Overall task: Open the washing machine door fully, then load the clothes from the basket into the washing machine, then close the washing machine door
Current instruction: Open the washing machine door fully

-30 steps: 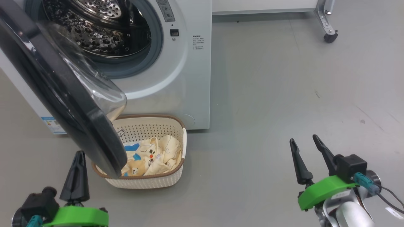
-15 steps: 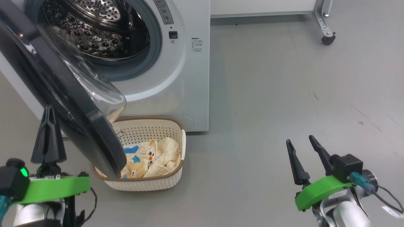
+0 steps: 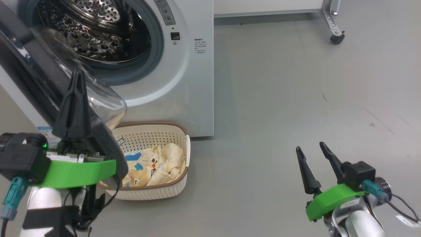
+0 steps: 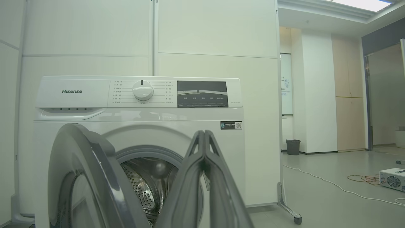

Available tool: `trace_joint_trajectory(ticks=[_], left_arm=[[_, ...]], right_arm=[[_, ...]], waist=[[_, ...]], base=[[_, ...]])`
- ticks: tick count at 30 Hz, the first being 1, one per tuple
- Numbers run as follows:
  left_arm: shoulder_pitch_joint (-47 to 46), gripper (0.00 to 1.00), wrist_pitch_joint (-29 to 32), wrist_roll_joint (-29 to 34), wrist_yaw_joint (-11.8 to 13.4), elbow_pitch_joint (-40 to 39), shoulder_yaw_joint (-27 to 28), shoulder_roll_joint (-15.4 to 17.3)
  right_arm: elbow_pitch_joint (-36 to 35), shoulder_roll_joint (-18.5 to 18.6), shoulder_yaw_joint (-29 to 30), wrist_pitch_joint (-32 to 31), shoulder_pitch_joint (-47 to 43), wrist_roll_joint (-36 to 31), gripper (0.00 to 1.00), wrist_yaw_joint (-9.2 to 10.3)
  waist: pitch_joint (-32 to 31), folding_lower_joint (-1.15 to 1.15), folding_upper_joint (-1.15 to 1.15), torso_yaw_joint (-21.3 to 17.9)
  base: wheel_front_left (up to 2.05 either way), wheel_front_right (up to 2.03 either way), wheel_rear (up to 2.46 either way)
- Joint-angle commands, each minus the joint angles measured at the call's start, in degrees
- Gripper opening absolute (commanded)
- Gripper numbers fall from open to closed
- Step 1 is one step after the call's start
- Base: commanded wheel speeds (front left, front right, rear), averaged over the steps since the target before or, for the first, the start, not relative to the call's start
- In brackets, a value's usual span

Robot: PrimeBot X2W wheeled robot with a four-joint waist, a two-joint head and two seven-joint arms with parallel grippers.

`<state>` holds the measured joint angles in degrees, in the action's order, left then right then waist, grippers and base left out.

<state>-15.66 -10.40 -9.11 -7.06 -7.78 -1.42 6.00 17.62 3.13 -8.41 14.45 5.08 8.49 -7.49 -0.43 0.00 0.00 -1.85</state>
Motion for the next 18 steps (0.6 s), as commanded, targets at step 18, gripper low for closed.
trace_joint_trajectory(ticks=[18], left_arm=[[-4.8,0.00,9.1,-2.0,-0.3,6.6,-7.0,1.5]], right_arm=[[-1.6,-0.2,-1.3,0.5,4.0,0.3,1.00,0.00]], waist=[[1.3,0.00,0.00,-1.5]], base=[[0.00,0.00,0.00]])
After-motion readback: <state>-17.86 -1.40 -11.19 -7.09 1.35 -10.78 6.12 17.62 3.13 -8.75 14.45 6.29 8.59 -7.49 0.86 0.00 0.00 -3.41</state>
